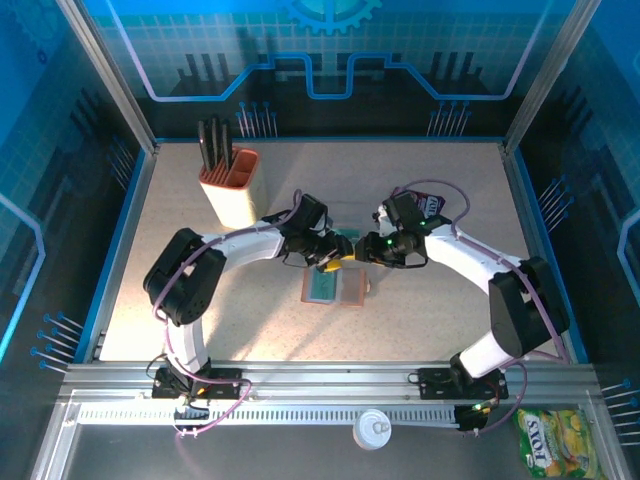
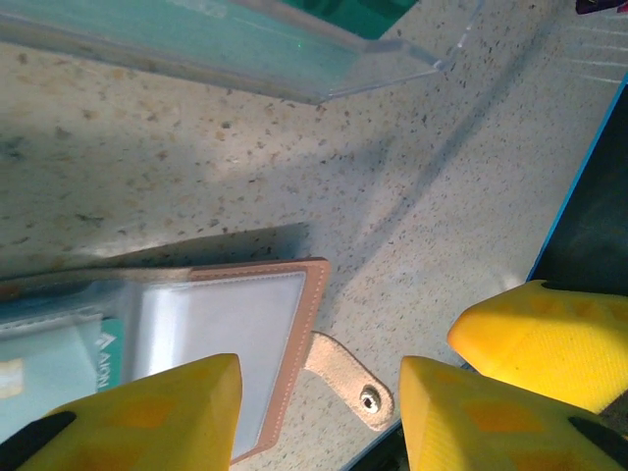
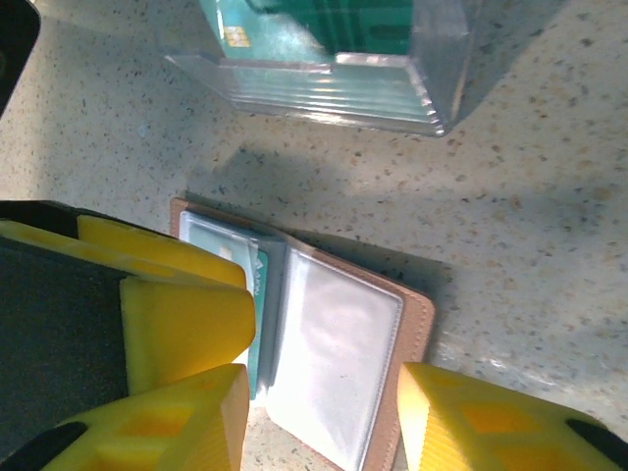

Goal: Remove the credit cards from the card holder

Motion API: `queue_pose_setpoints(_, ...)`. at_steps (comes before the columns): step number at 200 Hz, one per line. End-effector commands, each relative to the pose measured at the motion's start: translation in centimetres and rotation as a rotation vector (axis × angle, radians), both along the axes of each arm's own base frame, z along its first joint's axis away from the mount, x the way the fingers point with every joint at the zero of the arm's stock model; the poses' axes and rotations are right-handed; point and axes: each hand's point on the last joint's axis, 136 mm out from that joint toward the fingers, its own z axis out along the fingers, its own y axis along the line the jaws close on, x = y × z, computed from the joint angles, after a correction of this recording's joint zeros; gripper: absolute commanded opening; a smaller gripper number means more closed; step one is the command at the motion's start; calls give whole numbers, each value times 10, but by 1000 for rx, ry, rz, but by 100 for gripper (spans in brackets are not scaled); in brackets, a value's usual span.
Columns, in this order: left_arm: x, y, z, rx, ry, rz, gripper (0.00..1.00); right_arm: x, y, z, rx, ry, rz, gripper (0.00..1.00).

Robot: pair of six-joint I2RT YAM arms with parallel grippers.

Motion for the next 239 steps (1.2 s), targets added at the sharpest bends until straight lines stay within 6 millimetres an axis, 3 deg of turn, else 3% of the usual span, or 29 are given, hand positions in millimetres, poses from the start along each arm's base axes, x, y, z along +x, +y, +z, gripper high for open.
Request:
queue_pose_setpoints(1, -3, 5, 10, -43, -42, -3, 46, -3, 40, 20, 111, -13, 92, 46)
queue_pose_setpoints(64, -15, 53, -3, -31, -31, 81, 46, -11, 72, 4, 86, 25, 142, 46)
queue_pose_setpoints(104, -21, 71, -10, -24, -11, 96, 46, -11, 89, -6, 84, 43, 152, 46)
queue_pose_setpoints(139, -27, 75, -18, -24, 6, 85, 46, -14, 96, -11, 75, 47, 153, 46)
queue_pose_setpoints(239, -44, 78, -34, -40, 55, 104, 44, -25, 92, -25, 66, 66, 154, 46)
